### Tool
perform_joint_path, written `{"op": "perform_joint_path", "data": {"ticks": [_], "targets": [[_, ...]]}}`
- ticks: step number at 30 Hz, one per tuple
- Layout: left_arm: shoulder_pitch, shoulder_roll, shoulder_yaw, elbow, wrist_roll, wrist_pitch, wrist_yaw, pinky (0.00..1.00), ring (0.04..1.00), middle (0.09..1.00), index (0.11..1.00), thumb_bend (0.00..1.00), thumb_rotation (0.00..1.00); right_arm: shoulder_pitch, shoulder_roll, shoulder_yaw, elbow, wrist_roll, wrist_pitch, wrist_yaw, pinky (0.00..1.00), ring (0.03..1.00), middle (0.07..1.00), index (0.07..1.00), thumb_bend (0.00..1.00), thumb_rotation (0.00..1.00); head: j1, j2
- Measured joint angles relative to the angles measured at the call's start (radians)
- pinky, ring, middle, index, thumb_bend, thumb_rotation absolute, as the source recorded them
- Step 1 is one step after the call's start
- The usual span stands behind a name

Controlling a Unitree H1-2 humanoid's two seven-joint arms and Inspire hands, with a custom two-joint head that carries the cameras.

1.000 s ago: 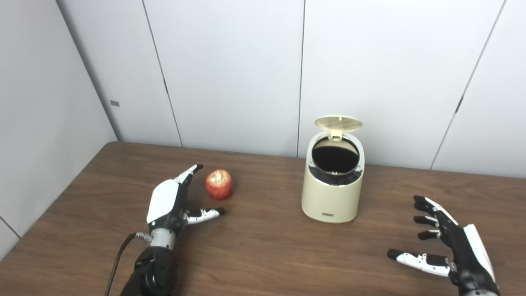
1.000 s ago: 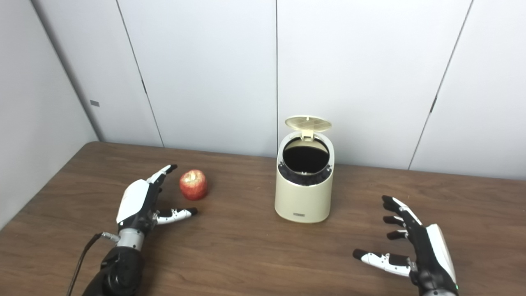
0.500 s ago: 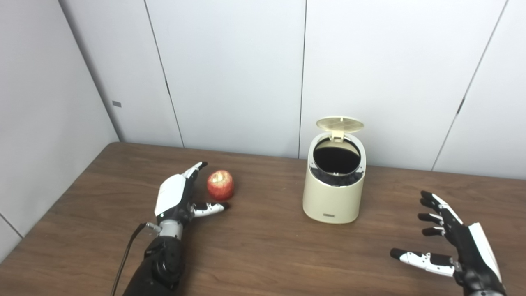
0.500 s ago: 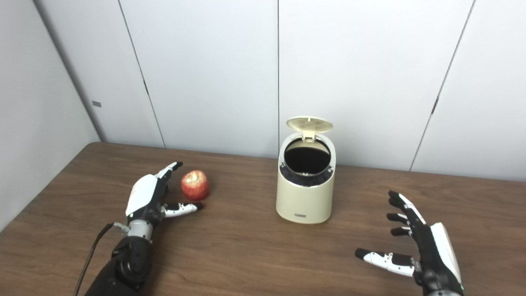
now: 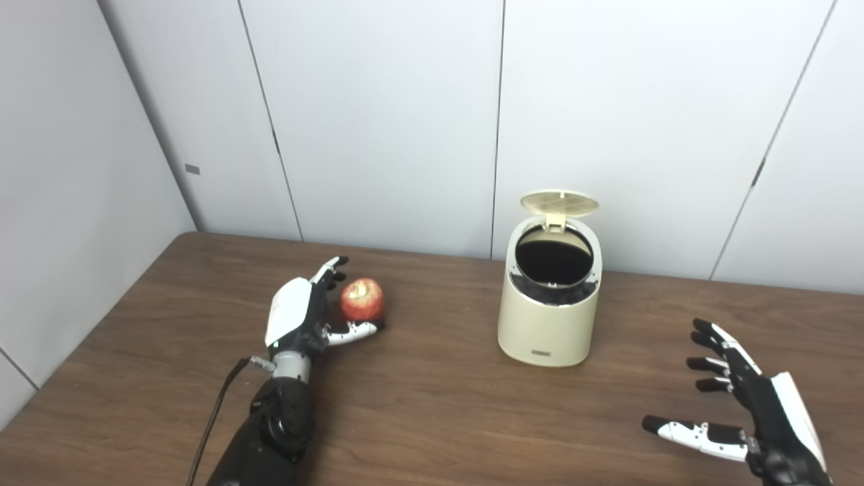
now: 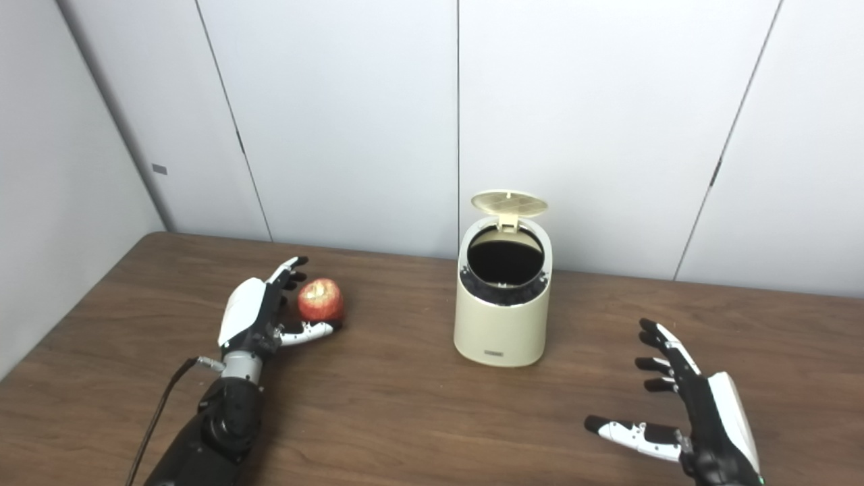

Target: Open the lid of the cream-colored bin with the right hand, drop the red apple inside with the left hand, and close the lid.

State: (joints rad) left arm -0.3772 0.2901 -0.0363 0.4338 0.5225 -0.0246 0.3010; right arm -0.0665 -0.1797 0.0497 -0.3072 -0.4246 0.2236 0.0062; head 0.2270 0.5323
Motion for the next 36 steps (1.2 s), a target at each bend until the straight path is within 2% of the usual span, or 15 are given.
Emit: {"op": "perform_joint_path", "data": {"ticks": [1,4,5,6,8,15,24,31,33,36], "targets": [[-0.005,0.000,-0.001,0.009,-0.014,-0.012,0.000,0.62,0.656,0.669,0.810,0.80,0.17,0.000,0.000,0.000,-0.005,0.000,0.000,0.000,0.64,0.748,0.859,0.896,0.80,0.11,0.000,0.000],[-0.015,0.000,-0.008,0.027,-0.030,-0.043,0.003,0.45,0.500,0.525,0.613,0.79,0.08,0.000,0.000,0.001,-0.006,-0.005,0.000,0.000,0.63,0.744,0.856,0.894,0.79,0.11,0.000,0.008],[-0.018,0.000,-0.013,0.034,-0.028,-0.052,0.008,0.40,0.453,0.481,0.572,0.66,0.04,0.000,0.000,0.002,-0.007,-0.007,0.001,0.000,0.63,0.744,0.856,0.894,0.79,0.11,0.002,0.011],[-0.023,-0.001,-0.020,0.047,-0.025,-0.065,0.017,0.37,0.417,0.456,0.546,0.59,0.02,0.000,0.000,0.002,-0.008,-0.010,0.001,0.000,0.62,0.743,0.857,0.894,0.79,0.12,0.002,0.011],[-0.029,-0.003,-0.032,0.065,-0.019,-0.076,0.037,0.33,0.389,0.444,0.514,0.54,0.00,0.000,0.000,0.002,-0.009,-0.014,0.001,0.000,0.61,0.742,0.857,0.892,0.79,0.13,0.002,0.011],[-0.029,-0.013,-0.050,0.067,-0.013,-0.073,0.056,0.34,0.410,0.476,0.482,0.52,0.00,0.001,0.001,0.000,-0.013,-0.021,0.008,0.000,0.61,0.734,0.856,0.887,0.79,0.13,0.002,0.011],[-0.020,-0.013,-0.049,0.053,-0.012,-0.074,0.083,0.35,0.398,0.452,0.499,0.52,0.00,0.001,0.011,0.000,-0.013,-0.003,0.008,0.000,0.63,0.743,0.862,0.886,0.79,0.12,-0.014,-0.002],[0.047,-0.025,-0.036,-0.100,0.010,-0.074,0.103,0.26,0.342,0.427,0.506,0.52,0.00,0.003,0.022,0.004,0.003,-0.007,0.006,-0.005,0.61,0.737,0.856,0.877,0.80,0.15,-0.066,-0.026],[0.045,-0.024,-0.027,-0.173,0.024,-0.075,0.110,0.26,0.344,0.426,0.508,0.52,0.00,0.001,0.025,0.009,0.013,-0.010,0.004,-0.007,0.61,0.737,0.853,0.875,0.80,0.16,-0.077,-0.031],[0.030,-0.018,-0.015,-0.262,0.028,-0.081,0.117,0.32,0.376,0.439,0.508,0.52,0.00,-0.001,0.028,0.017,0.034,-0.021,0.000,-0.011,0.60,0.722,0.844,0.872,0.81,0.20,-0.098,-0.041]]}}
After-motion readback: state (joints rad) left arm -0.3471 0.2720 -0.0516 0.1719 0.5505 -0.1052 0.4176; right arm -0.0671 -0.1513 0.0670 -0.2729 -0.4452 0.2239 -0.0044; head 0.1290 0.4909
